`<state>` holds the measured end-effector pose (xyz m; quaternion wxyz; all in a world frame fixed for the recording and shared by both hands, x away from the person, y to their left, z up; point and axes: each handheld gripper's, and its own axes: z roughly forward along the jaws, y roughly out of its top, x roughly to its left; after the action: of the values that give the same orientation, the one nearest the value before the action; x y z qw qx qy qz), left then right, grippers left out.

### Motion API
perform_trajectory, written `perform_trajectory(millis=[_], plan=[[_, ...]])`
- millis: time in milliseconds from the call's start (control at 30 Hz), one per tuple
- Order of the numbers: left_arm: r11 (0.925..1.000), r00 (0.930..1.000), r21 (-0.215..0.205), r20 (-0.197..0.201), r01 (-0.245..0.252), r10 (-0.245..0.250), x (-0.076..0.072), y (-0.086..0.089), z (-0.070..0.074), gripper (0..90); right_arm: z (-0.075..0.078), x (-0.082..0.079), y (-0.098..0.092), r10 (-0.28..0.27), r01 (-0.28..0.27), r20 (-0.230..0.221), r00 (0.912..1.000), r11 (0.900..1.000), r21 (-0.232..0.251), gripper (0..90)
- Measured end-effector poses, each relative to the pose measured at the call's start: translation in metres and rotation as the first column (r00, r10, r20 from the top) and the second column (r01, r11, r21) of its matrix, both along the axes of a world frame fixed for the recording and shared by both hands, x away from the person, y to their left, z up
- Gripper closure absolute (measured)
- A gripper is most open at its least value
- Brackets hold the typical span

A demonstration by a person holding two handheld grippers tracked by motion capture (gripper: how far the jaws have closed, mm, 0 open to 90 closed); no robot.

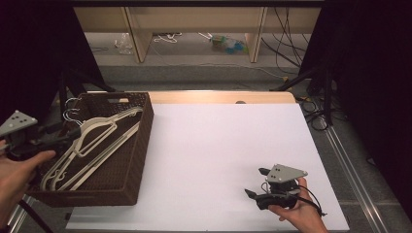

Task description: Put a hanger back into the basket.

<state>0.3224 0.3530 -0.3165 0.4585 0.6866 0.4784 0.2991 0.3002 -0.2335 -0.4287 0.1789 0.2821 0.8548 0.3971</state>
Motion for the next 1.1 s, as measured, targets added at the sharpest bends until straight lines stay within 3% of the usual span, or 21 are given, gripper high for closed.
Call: perform_trajectory(millis=[100,200,233,267,333,433,567,633,700,733,833,933,1067,1100], plan=[[0.9968,0.9971,-0.037,0.031,0.07,-0.069,-0.01,-0.022,-0.005,32.6,0.001,0.0,-0.001,-0.01,0.01,0.01,0.9999,1.0,0.013,19.8],[0.9892,0.9894,-0.057,0.061,0.135,-0.132,-0.018,-0.046,-0.011,31.9,0.002,0.0,-0.003,-0.02,0.019,0.023,0.9995,0.999,0.03,19.8],[0.9849,0.9859,-0.06,0.051,0.162,-0.159,-0.021,-0.053,-0.013,31.5,0.003,0.0,-0.003,-0.027,0.026,0.025,0.9993,0.999,0.042,19.8],[0.9822,0.981,-0.042,0.073,0.183,-0.18,-0.022,-0.059,-0.015,31.3,0.003,0.0,-0.004,-0.031,0.03,0.031,0.9991,0.998,0.052,19.7],[0.9733,0.9725,-0.048,0.074,0.225,-0.221,-0.023,-0.075,-0.021,31.0,0.004,0.001,-0.005,-0.036,0.034,0.034,0.9988,0.997,0.073,19.5],[0.962,0.9619,-0.059,0.08,0.266,-0.261,-0.019,-0.1,-0.03,29.0,0.005,0.001,-0.006,-0.049,0.045,0.034,0.9982,0.994,0.101,19.3],[0.9442,0.9446,-0.081,0.107,0.319,-0.31,-0.019,-0.119,-0.039,28.2,0.006,0.0,-0.007,-0.068,0.061,0.046,0.9966,0.99,0.13,19.1],[0.936,0.9373,-0.09,0.112,0.34,-0.33,-0.02,-0.125,-0.043,26.9,0.006,0.001,-0.008,-0.07,0.061,0.051,0.9963,0.986,0.154,19.1],[0.9225,0.9285,-0.122,0.113,0.366,-0.354,-0.021,-0.129,-0.047,24.4,0.007,0.0,-0.01,-0.077,0.068,0.051,0.9957,0.985,0.158,19.1],[0.9189,0.9288,-0.146,0.116,0.367,-0.352,-0.022,-0.131,-0.048,22.4,0.007,0.0,-0.01,-0.081,0.073,0.045,0.9957,0.984,0.162,19.1],[0.9164,0.9246,-0.14,0.128,0.375,-0.359,-0.024,-0.137,-0.054,17.4,0.009,-0.002,-0.011,-0.096,0.085,0.05,0.9941,0.979,0.186,18.9],[0.9003,0.9085,-0.144,0.149,0.411,-0.391,-0.027,-0.142,-0.059,16.2,0.011,-0.004,-0.011,-0.094,0.081,0.057,0.9939,0.975,0.207,18.7],[0.898,0.9026,-0.133,0.167,0.419,-0.397,-0.033,-0.148,-0.068,16.2,0.012,-0.008,-0.01,-0.108,0.088,0.077,0.9912,0.969,0.231,18.2],[0.8953,0.9,-0.132,0.165,0.425,-0.404,-0.034,-0.149,-0.071,16.1,0.012,-0.01,-0.009,-0.106,0.088,0.061,0.9925,0.968,0.236,18.0]])
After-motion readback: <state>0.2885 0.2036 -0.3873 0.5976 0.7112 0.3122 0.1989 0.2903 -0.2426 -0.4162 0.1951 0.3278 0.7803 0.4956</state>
